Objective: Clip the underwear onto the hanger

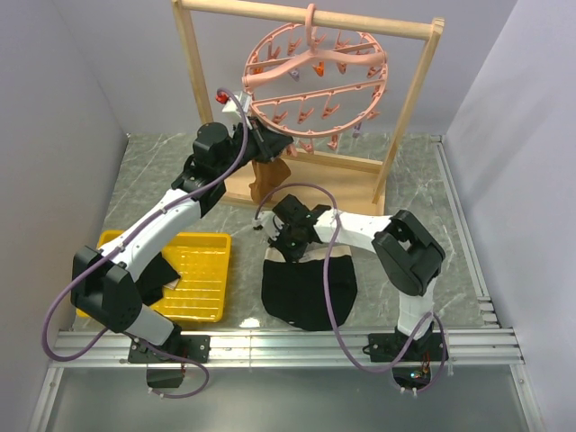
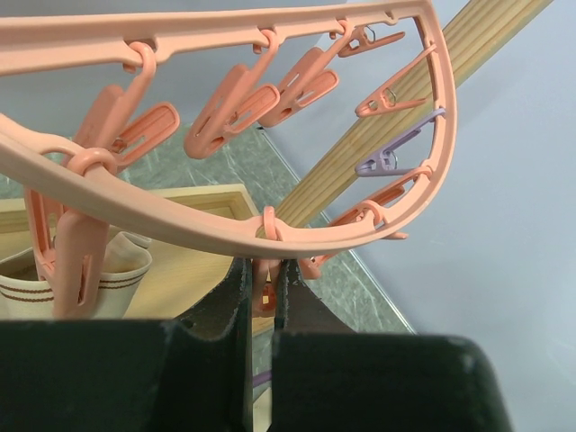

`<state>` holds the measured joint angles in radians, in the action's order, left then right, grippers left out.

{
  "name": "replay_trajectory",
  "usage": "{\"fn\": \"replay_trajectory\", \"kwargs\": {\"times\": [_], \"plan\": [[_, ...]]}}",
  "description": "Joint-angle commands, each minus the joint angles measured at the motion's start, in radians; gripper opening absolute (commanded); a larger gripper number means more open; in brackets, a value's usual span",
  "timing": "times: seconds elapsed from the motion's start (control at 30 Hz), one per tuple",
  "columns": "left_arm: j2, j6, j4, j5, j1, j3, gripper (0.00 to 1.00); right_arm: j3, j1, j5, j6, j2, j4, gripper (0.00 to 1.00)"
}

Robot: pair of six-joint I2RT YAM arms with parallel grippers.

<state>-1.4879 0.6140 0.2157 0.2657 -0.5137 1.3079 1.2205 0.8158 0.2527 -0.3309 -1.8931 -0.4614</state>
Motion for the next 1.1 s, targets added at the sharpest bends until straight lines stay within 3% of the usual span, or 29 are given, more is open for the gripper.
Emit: {"fn": "replay_trajectory", "kwargs": {"times": [0.0,0.27,0.5,0.8,1.07], "plan": [[-0.003,0.015,-0.016,0.026,0.010,0.018,0.00,-0.081,0.002,-0.039,-0.008,0.078,0.012,0.00],[0.018,0.012,-0.013,0.081,0.029,-0.016,0.00,-0.188,-0.017,-0.105,-0.071,0.353,0.214,0.00],[0.025,0.010,-0.012,0.147,0.032,-0.039,0.00,-0.243,-0.041,-0.096,-0.168,0.474,0.332,0.00],[0.018,-0.008,0.001,0.227,0.037,-0.052,0.00,-0.246,-0.096,-0.023,-0.244,0.563,0.400,0.00],[-0.002,-0.036,0.025,0.357,0.052,-0.050,0.00,-0.242,-0.187,0.177,-0.373,0.621,0.400,0.00]]}}
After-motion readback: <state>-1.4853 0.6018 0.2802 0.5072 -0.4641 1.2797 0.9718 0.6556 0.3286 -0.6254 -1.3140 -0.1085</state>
